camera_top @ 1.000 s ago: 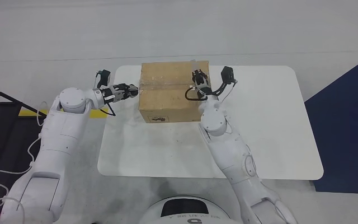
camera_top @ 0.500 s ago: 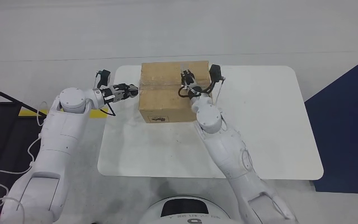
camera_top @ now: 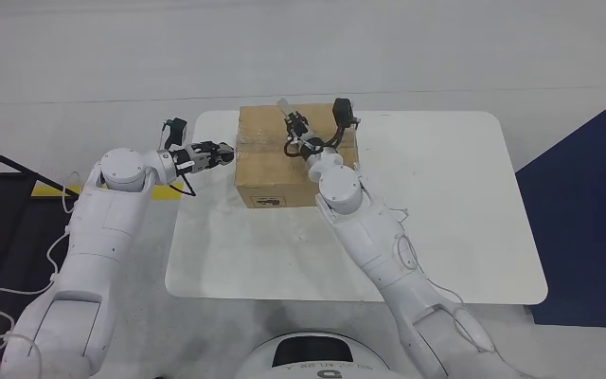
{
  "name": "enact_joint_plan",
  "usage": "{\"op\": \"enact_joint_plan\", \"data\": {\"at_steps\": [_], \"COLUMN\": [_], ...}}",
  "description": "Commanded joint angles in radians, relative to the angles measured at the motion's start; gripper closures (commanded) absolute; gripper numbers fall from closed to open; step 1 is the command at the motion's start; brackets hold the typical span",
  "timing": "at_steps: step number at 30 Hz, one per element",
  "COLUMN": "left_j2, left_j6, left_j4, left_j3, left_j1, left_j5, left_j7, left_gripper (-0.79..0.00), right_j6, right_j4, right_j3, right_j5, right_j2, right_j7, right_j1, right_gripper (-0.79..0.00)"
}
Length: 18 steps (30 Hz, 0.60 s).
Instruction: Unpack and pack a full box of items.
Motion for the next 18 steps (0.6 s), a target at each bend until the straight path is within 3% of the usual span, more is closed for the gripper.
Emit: {"op": "enact_joint_plan", "data": {"at_steps": [1, 8, 12, 18], "left_j2": [0.0, 0.0, 0.0, 0.0], "left_j6": [0.0, 0.0, 0.0, 0.0], "left_j4": [0.0, 0.0, 0.0, 0.0], "left_j3": [0.0, 0.0, 0.0, 0.0], "left_j1": [0.0, 0.0, 0.0, 0.0], "left_j5": [0.0, 0.0, 0.0, 0.0], "left_j7": [0.0, 0.0, 0.0, 0.0], "left_gripper": [0.0, 0.0, 0.0, 0.0], "right_j6": [0.0, 0.001, 0.041, 0.0], "right_j4": [0.0, -0.016, 0.053, 0.186], "right_j3": [0.0, 0.015, -0.025, -0.083], "right_j5": [0.0, 0.039, 0.068, 0.161], "right_j2": [0.0, 0.003, -0.01, -0.044], "right_j7": [0.0, 0.06, 0.129, 0.168], "right_j1": [0.0, -0.014, 0.043, 0.131], "right_gripper": [-0.785, -0.785, -0.785, -0.785]}}
